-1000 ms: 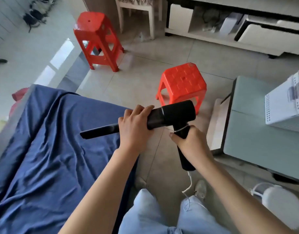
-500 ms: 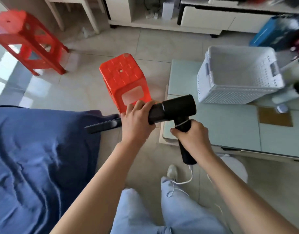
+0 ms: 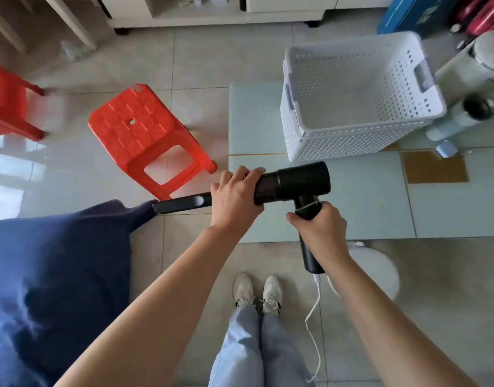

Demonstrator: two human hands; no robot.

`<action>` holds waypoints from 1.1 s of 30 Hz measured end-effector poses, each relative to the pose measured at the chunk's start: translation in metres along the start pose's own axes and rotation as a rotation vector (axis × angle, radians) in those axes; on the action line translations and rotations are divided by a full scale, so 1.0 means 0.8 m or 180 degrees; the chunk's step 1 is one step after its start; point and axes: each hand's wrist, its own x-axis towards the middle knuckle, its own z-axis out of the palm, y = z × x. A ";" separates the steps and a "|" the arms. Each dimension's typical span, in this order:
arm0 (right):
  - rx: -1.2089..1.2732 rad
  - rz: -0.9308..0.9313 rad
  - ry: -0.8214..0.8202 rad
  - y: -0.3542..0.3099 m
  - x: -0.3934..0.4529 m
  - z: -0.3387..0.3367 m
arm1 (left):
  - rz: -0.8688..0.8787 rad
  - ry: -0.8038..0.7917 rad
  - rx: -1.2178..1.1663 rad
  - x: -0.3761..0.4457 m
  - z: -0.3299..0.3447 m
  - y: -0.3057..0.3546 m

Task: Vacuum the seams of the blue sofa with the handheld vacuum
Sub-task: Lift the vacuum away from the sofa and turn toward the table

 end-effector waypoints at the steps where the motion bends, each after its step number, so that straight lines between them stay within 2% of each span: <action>1: 0.0007 0.0033 0.0019 0.008 0.016 0.002 | 0.0033 -0.0022 0.0004 0.011 0.017 0.001; 9: 0.0091 0.0334 0.0051 0.100 0.154 0.053 | 0.0244 -0.0462 0.0048 0.085 0.175 -0.006; 16: 0.0012 0.0410 0.0096 0.163 0.224 0.096 | 0.0381 -0.0982 0.0121 0.115 0.268 -0.026; 33: -0.0172 0.0588 0.0224 0.231 0.286 0.115 | 0.0567 -0.1392 0.0221 0.142 0.334 -0.019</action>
